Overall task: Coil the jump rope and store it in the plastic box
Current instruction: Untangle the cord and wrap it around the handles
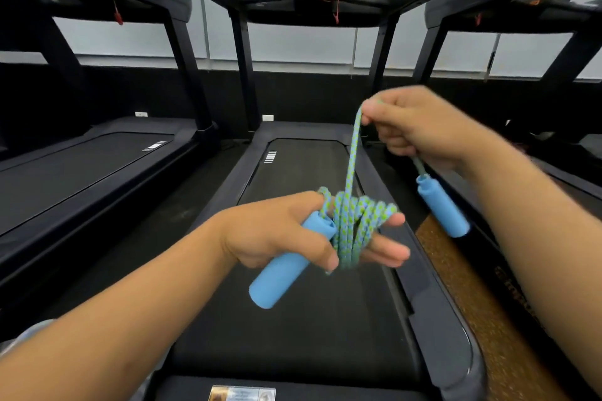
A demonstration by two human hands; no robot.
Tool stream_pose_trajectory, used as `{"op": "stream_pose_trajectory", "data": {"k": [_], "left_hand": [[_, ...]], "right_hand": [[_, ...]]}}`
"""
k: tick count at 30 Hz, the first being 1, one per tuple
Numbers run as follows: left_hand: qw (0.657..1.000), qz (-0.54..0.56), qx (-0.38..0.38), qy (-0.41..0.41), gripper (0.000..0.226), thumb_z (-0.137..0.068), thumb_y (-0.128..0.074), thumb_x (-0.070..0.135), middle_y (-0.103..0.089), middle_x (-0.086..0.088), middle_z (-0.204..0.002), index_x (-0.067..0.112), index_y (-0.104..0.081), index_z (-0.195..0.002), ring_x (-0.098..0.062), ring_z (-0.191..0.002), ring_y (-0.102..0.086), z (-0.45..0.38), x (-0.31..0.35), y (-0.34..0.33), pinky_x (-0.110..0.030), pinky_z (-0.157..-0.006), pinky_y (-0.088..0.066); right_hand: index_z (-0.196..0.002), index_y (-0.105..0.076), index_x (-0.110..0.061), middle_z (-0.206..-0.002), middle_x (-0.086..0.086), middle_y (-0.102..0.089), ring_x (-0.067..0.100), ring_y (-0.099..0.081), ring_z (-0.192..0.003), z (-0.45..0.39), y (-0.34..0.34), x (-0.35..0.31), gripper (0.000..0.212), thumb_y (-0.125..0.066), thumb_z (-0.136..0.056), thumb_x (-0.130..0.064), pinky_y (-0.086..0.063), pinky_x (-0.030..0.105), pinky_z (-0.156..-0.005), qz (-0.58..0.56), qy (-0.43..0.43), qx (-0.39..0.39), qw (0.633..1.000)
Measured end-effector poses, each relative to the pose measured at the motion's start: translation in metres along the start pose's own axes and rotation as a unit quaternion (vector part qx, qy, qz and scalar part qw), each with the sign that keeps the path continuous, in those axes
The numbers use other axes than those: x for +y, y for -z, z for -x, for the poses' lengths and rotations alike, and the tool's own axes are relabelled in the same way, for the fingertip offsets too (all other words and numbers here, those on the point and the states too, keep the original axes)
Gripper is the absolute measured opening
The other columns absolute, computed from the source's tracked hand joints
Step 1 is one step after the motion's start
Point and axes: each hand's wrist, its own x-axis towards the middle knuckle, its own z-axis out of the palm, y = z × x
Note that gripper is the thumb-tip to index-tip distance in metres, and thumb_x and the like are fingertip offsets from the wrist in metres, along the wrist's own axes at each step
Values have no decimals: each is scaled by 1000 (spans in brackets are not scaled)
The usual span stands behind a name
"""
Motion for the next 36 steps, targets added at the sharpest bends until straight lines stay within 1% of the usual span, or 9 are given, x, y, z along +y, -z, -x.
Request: {"op": "stream_pose_trajectory", "data": {"k": [3,5,9,15,24,27,30,33,36], "left_hand": [[991,109,27,-66,63,-72,-63,0,-62,-33,-132,-13,-55,-133,-59,-128,-51,1,6,4,-74,-115,-23],[975,179,55,-116,68,-73,-58,-2,-58,-30,-142,-2,-56,-141,-58,-138,-43,-1,10,8,-75,-118,-2],[944,257,99,-184,71,-79,-50,-4,-59,-18,-146,9,-47,-149,-32,-139,-55,-6,8,22,-44,-120,-37],[931,213,240,-174,77,-76,-57,-4,-61,-16,-146,8,-43,-151,-30,-138,-56,-5,-12,49,-38,-120,-38],[932,130,314,-129,74,-78,-50,-7,-66,-10,-141,11,-45,-149,-23,-134,-61,7,-28,69,-31,-116,-42],[953,60,288,-71,77,-77,-52,-8,-68,-7,-139,11,-44,-150,-19,-132,-62,11,-38,70,-28,-114,-44],[975,-74,205,37,72,-84,-56,-14,-71,2,-136,14,-47,-150,-11,-130,-63,12,-49,63,-31,-111,-48],[974,-165,124,93,48,-83,-63,-1,-76,-6,-123,5,-65,-130,-11,-116,-68,6,-47,49,-43,-103,-54],[987,-140,35,74,49,-89,-53,-16,-76,-6,-125,9,-66,-128,-17,-120,-68,1,-29,28,-32,-93,-48]], "right_hand": [[-83,-69,-21,-67,10,-38,23,-30,-58,6,-21,45,29,-73,-88,-49,-22,33,-55,-39,-48,-42,997],[-71,-69,-28,-62,8,-35,21,-27,-55,17,-43,67,17,-73,-81,-40,-19,35,-54,-65,-81,-70,992],[-77,-64,-22,-56,-4,-27,8,-19,-45,40,-91,102,35,-50,-106,-36,-16,21,-42,-149,-166,-124,967],[-93,-58,-14,-61,0,-34,12,-24,-46,81,-131,102,32,-42,-110,-36,-30,24,-43,-164,-202,-208,943],[-107,-59,-13,-71,7,-55,21,-61,-51,118,-120,62,10,-54,-99,-10,-56,35,-58,-129,-266,-288,911],[-118,-53,-27,-77,12,-67,20,-62,-49,123,-101,36,27,-60,-95,-15,-59,35,-61,95,-195,-295,931],[-119,-51,-45,-82,-3,-73,13,-69,-54,117,-70,-3,36,-63,-93,-23,-62,36,-65,279,-112,-244,922],[-117,-55,-53,-88,-22,-69,4,-69,-60,100,-42,-39,35,-67,-92,-31,-57,23,-63,366,-50,-193,909],[-113,-60,-47,-95,-25,-70,8,-71,-62,74,-23,-50,32,-74,-90,-29,-55,20,-64,352,2,-157,923]]}}
